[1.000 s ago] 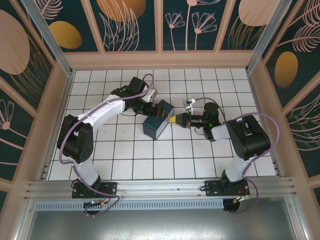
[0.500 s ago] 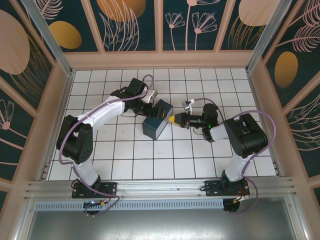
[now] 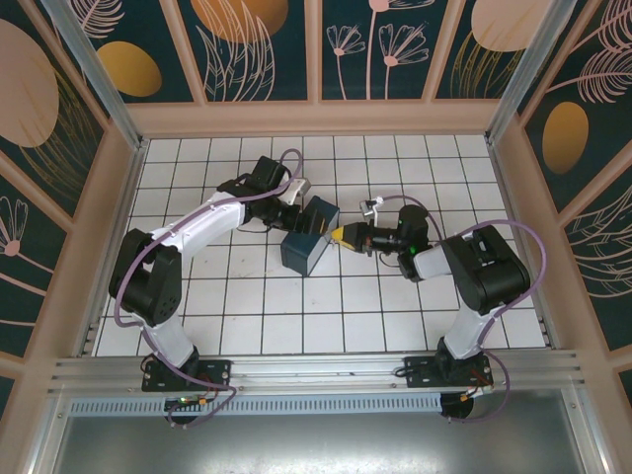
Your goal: Unlock a padlock with a key
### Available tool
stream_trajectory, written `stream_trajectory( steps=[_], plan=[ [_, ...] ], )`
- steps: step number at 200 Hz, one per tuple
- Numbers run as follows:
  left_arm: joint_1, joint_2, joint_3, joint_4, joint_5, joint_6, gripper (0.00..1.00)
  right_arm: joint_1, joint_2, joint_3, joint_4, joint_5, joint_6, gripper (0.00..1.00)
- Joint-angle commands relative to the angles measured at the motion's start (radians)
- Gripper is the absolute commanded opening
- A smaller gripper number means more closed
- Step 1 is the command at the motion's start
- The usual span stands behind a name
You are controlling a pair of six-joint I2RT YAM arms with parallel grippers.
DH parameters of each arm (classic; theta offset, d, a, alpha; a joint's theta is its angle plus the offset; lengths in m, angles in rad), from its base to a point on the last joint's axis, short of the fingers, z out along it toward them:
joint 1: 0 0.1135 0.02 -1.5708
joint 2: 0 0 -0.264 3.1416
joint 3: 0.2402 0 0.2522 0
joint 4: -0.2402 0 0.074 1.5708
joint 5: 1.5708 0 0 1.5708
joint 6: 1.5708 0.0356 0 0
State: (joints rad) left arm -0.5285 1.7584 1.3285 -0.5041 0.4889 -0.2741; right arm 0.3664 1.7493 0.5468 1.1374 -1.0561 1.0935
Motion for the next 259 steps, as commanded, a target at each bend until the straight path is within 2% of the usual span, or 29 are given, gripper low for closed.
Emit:
stream_trajectory(
  steps=[1, 24, 48, 73, 96, 106, 123, 140, 161, 171, 210, 259],
  plan=[
    [-0.013, 0.01, -0.022, -0.038, 0.02, 0.032, 0.82, 0.015, -0.012, 0.031, -0.105, 0.027, -0.017, 0.0],
    [-0.013, 0.018, -0.015, -0.038, 0.03, 0.056, 0.81, 0.018, -0.018, 0.048, -0.093, 0.024, 0.016, 0.0],
    [-0.012, 0.019, -0.029, -0.021, 0.047, 0.05, 0.81, 0.063, -0.012, 0.075, -0.041, 0.0, 0.074, 0.0],
    [-0.013, 0.02, -0.035, -0.017, 0.053, 0.049, 0.81, 0.041, -0.059, 0.073, -0.294, 0.101, -0.076, 0.0],
    [-0.013, 0.014, -0.047, -0.008, 0.072, 0.04, 0.81, 0.055, -0.159, 0.14, -0.639, 0.242, -0.322, 0.0],
    [-0.011, 0.011, -0.058, 0.002, 0.078, 0.035, 0.81, 0.064, -0.18, 0.164, -0.718, 0.28, -0.382, 0.0],
    [-0.01, 0.014, -0.066, 0.01, 0.077, 0.037, 0.81, 0.063, -0.193, 0.148, -0.642, 0.249, -0.378, 0.0],
    [-0.01, 0.016, -0.068, 0.016, 0.081, 0.034, 0.81, 0.063, -0.138, 0.168, -0.637, 0.195, -0.369, 0.0],
    [-0.008, 0.016, -0.064, 0.018, 0.074, 0.033, 0.81, 0.065, -0.088, 0.115, -0.367, 0.087, -0.232, 0.0],
    [-0.003, 0.018, -0.062, 0.017, 0.073, 0.032, 0.81, 0.063, -0.081, 0.102, -0.291, 0.055, -0.192, 0.0],
    [0.034, 0.002, -0.065, 0.029, 0.09, 0.019, 0.81, 0.067, -0.096, 0.075, -0.274, -0.068, -0.21, 0.0],
    [0.046, -0.005, -0.044, 0.037, 0.111, -0.004, 0.83, 0.086, -0.115, 0.036, -0.307, -0.061, -0.215, 0.0]
  ],
)
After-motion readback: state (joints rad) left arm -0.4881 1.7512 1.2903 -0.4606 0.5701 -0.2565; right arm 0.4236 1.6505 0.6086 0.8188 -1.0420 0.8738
